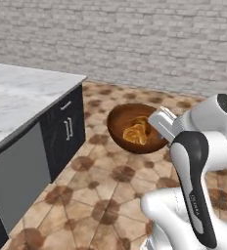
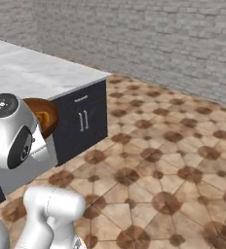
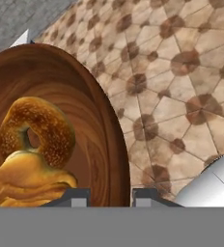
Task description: Pick up the heated bread from the toaster oven and place it in the bowl. Then move the bread bowl to the dining counter.
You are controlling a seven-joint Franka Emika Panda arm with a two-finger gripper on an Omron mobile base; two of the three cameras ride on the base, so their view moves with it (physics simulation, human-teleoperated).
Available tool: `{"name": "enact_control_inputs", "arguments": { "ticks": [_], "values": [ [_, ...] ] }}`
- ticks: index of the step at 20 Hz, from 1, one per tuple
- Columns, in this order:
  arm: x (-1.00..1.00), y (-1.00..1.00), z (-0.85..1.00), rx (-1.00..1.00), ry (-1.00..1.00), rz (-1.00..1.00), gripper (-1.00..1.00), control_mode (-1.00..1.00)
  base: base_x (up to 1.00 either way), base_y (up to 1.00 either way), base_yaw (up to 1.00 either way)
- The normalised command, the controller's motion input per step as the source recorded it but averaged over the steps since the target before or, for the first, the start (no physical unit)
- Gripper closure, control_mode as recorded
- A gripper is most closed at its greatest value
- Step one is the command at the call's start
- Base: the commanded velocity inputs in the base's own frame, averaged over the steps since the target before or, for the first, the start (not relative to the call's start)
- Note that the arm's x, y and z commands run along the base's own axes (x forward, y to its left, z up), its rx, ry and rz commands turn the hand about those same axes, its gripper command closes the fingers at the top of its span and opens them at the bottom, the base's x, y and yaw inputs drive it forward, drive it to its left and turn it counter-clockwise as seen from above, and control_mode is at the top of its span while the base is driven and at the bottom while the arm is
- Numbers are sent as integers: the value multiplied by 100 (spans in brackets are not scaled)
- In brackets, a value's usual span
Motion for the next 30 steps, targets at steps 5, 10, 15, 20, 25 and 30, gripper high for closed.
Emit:
{"name": "enact_control_inputs", "arguments": {
  "ticks": [5, 10, 15, 20, 25, 30],
  "values": [
    [0, 0, 0, 0, 0, 0, 100, 100, 100, 42, 18],
    [0, 0, 0, 0, 0, 0, 100, 100, 100, 2, 13],
    [0, 0, 0, 0, 0, 0, 100, 100, 100, -42, -8],
    [0, 0, 0, 0, 0, 0, 100, 100, 100, -67, -7],
    [0, 0, 0, 0, 0, 0, 100, 100, 100, -57, -3],
    [0, 0, 0, 0, 0, 0, 100, 100, 100, -22, 0]
  ]
}}
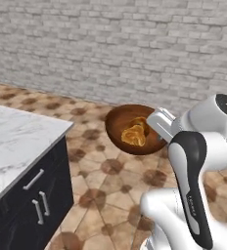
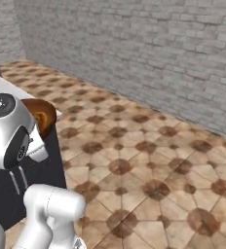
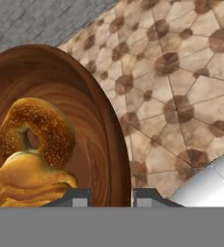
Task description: Pick up the heated bread from the toaster oven and place it in the bowl. Then move the bread bowl to the dining counter.
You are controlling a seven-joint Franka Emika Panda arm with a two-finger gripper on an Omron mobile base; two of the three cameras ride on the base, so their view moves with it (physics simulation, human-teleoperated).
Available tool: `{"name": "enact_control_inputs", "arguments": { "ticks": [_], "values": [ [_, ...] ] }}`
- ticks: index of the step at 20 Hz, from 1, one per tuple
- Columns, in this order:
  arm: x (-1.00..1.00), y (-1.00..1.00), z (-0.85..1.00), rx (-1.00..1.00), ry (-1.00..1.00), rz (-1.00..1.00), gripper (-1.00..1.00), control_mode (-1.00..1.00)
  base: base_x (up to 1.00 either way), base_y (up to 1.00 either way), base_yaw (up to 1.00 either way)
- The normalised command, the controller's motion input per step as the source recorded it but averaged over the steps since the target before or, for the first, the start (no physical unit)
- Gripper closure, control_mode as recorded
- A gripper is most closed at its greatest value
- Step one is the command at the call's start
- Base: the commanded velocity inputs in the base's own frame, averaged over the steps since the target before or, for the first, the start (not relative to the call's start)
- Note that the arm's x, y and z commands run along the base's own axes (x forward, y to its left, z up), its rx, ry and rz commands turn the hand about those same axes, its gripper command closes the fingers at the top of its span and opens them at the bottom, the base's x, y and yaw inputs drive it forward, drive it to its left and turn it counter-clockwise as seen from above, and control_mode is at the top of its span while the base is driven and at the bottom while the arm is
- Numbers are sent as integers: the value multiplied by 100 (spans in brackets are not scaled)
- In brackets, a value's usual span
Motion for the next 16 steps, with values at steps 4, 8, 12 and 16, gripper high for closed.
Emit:
{"name": "enact_control_inputs", "arguments": {
  "ticks": [4, 8, 12, 16],
  "values": [
    [0, 0, 0, 0, 0, 0, 100, 100, 100, -9, 0],
    [0, 0, 0, 0, 0, 0, 100, 100, 100, -10, 0],
    [0, 0, 0, 0, 0, 0, 100, 100, 100, 0, 5],
    [0, 0, 0, 0, 0, 0, 100, 100, 100, 0, 7]
  ]
}}
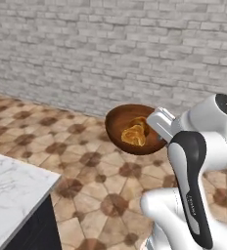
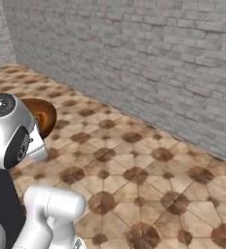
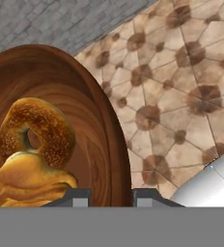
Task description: Pick up the heated bread from the toaster oven and place it in the bowl. Then move the bread bowl to the dining counter.
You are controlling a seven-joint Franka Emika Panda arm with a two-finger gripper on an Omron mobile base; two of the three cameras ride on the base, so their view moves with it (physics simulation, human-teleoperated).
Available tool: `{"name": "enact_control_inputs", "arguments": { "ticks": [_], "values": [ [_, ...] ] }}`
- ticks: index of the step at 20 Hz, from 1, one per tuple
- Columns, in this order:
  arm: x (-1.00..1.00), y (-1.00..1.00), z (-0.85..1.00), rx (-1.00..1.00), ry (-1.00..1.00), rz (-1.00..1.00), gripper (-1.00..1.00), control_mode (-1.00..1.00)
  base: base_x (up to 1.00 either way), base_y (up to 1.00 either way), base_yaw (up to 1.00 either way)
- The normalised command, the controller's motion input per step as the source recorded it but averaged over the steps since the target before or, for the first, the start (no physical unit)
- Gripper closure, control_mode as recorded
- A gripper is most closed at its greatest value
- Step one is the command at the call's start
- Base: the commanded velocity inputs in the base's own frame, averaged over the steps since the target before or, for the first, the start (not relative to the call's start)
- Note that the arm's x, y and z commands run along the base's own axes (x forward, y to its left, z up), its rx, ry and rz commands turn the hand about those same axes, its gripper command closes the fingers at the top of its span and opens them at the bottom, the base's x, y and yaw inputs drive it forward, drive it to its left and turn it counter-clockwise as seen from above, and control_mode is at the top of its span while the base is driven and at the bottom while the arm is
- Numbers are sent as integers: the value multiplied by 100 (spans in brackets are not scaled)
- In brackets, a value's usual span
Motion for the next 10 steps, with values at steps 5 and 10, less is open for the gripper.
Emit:
{"name": "enact_control_inputs", "arguments": {
  "ticks": [5, 10],
  "values": [
    [0, 0, 0, 0, 0, 0, 100, 100, 100, 0, 22],
    [0, 0, 0, 0, 0, 0, 100, 100, 100, 0, 26]
  ]
}}
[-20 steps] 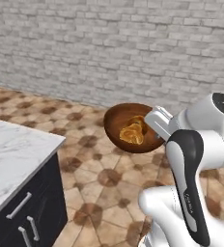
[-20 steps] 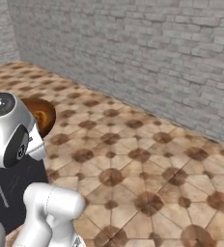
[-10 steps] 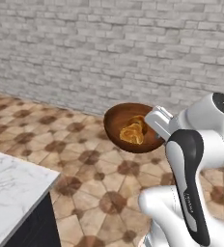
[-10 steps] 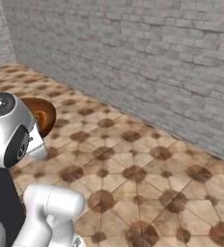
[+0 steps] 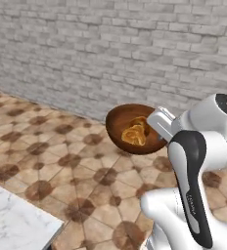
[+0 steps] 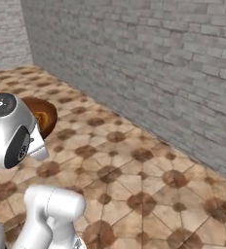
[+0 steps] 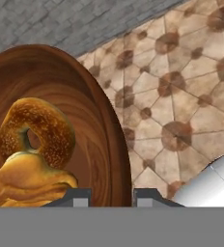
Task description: Pick up the heated bread from the toaster oven and place it in the bowl. Then move the bread bowl to the dining counter.
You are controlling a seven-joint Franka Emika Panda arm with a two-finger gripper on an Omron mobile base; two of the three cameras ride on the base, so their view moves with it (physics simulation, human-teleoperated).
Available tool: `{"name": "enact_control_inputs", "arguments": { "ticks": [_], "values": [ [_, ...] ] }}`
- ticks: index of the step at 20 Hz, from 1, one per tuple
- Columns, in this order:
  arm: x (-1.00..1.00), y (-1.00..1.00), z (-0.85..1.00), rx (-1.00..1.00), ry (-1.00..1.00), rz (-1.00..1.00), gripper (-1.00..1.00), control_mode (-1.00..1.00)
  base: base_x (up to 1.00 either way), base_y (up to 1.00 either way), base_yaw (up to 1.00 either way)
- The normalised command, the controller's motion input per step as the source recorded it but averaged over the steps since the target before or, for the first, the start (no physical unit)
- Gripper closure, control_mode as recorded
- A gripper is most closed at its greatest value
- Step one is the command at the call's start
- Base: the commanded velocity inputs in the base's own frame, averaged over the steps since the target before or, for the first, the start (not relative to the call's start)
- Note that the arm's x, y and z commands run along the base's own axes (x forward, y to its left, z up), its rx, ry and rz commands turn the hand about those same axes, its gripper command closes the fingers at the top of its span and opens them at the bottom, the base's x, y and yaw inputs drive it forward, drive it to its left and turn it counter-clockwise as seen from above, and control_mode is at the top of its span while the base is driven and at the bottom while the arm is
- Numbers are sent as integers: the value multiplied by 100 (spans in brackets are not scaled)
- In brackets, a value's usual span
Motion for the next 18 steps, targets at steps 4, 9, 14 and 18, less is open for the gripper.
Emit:
{"name": "enact_control_inputs", "arguments": {
  "ticks": [4, 9, 14, 18],
  "values": [
    [0, 0, 0, 0, 0, 0, 100, 100, 100, 3, 22],
    [0, 0, 0, 0, 0, 0, 100, 100, 100, 9, 24],
    [0, 0, 0, 0, 0, 0, 100, 100, 100, 5, 41],
    [0, 0, 0, 0, 0, 0, 100, 100, 100, 0, 54]
  ]
}}
